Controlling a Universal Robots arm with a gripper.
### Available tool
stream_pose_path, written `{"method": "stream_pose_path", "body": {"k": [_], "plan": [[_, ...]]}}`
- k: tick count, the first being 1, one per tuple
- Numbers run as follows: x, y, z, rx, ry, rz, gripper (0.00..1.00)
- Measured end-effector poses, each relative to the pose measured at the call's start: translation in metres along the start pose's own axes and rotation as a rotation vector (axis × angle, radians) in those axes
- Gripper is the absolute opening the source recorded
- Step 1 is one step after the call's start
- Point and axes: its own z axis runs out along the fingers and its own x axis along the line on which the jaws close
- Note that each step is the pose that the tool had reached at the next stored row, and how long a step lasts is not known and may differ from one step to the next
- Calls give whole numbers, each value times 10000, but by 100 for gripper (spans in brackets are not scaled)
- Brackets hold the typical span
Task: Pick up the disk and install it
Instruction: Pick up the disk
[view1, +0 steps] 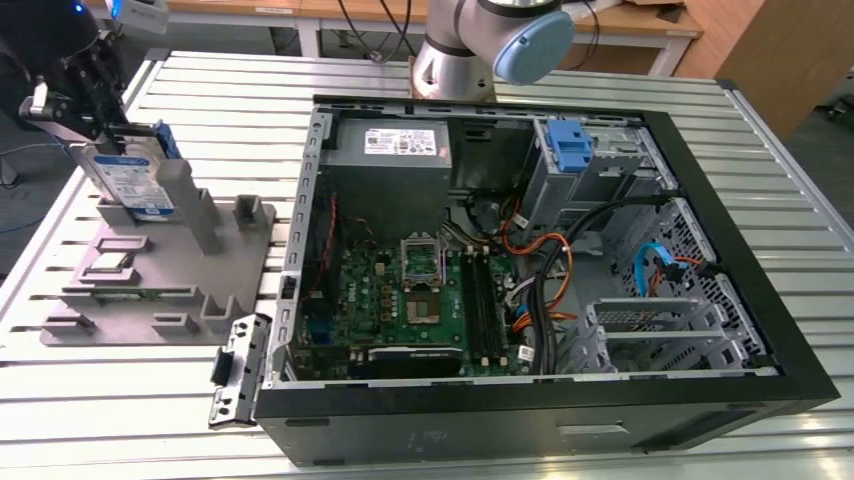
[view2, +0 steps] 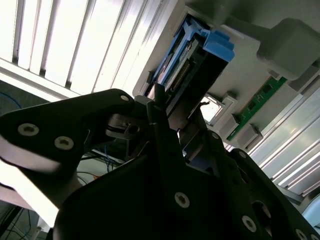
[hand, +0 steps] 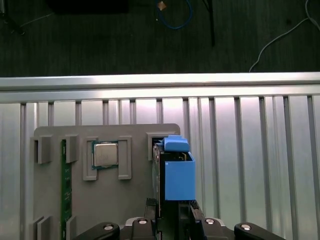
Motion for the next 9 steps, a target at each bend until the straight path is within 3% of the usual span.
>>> {"method": "stream_pose_path", "body": {"k": [9], "plan": [[0, 0, 1, -9, -8, -151, 35]]}}
